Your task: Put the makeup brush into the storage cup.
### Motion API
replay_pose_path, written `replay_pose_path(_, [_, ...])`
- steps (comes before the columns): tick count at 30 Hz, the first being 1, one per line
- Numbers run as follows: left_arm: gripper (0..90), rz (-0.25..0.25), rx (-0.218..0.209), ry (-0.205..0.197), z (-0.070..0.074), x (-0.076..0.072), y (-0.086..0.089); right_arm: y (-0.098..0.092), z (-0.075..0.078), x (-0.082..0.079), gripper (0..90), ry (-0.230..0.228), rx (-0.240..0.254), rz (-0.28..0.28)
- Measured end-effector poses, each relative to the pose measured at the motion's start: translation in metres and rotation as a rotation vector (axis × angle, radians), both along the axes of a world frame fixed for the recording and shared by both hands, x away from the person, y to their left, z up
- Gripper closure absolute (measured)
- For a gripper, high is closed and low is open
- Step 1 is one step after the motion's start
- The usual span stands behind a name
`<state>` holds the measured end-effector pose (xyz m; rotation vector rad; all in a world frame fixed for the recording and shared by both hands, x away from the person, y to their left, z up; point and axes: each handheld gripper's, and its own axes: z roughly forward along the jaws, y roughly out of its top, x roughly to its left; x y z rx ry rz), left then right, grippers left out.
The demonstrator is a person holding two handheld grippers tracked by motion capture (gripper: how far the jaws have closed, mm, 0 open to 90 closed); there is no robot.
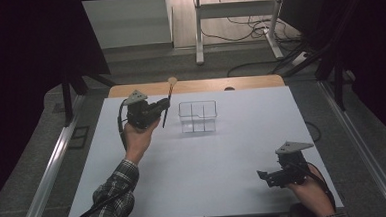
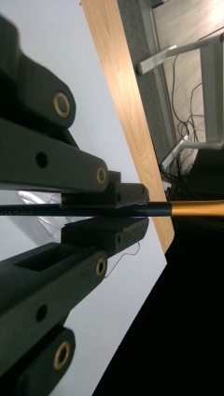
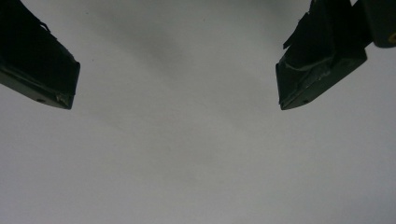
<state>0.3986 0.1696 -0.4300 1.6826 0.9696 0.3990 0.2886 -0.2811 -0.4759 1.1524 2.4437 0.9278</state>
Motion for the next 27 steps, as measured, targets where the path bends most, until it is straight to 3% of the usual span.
replay_pose_path(27, [83.3, -0.008, -0.022, -0.028, 0.005, 0.031, -0.027, -0.001, 0.000, 0.000, 0.5, 0.008, 0.005, 0.011])
